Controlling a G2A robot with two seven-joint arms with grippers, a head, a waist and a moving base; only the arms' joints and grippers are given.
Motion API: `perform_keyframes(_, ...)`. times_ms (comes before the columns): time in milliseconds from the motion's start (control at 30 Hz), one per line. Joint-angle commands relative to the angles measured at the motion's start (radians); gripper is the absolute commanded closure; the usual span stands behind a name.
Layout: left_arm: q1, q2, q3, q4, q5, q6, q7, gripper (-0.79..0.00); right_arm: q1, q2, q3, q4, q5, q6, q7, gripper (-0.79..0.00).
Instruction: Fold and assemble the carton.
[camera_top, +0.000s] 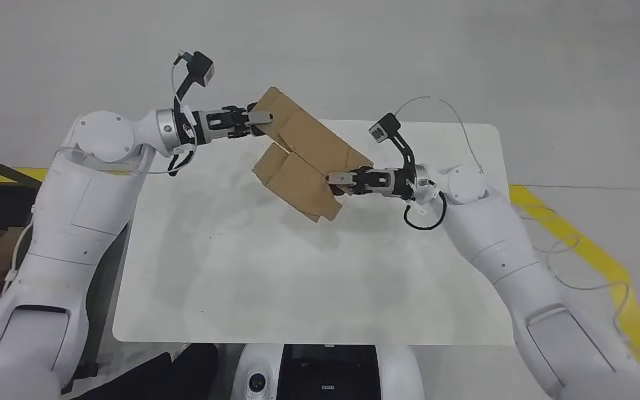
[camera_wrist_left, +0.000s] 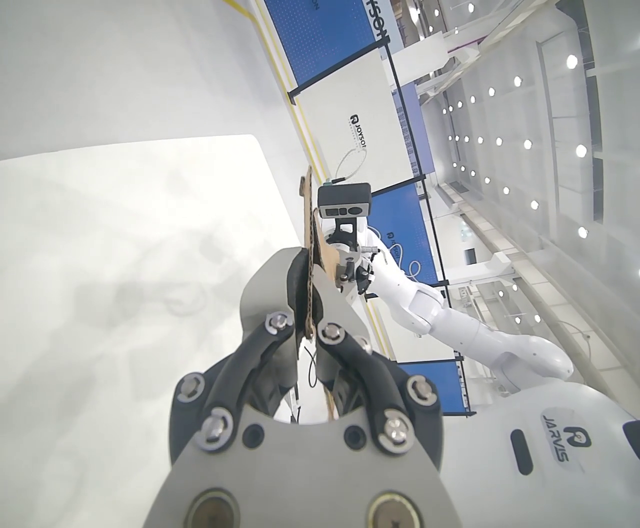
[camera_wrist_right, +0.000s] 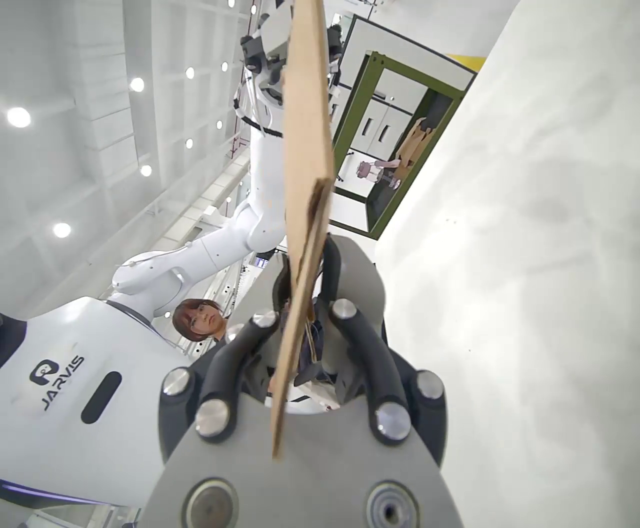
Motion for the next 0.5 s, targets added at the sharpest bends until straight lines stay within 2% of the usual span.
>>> perform_keyframes(0, 0.000, -0.001, -0.001, 0.000, 0.002, 0.001, -0.002, 0.000, -0.002, 0.001, 0.003, -0.004, 0.010, 0.004, 0.004, 0.000)
perform_keyframes(167, -0.001, -0.003, -0.002, 0.002, 0.003, 0.004, -0.008, 0.000, -0.006, 0.004, 0.009, -0.012, 0.026, 0.016, 0.016, 0.000)
perform_keyframes(200, -0.002, -0.004, -0.003, 0.003, 0.003, 0.004, -0.009, -0.105, -0.007, 0.004, 0.011, -0.012, 0.029, 0.017, 0.017, 0.000)
perform_keyframes(233, -0.002, -0.004, -0.003, 0.003, 0.002, 0.004, -0.011, -0.674, -0.008, 0.005, 0.012, -0.011, 0.032, 0.019, 0.019, 0.000)
perform_keyframes(267, -0.003, -0.005, -0.004, 0.003, 0.000, 0.005, -0.015, -0.785, -0.008, 0.005, 0.014, -0.011, 0.035, 0.020, 0.020, 0.000)
perform_keyframes(467, 0.014, -0.004, -0.041, 0.000, -0.031, -0.033, 0.020, -0.785, -0.002, 0.004, 0.026, 0.029, 0.036, 0.013, 0.013, 0.000)
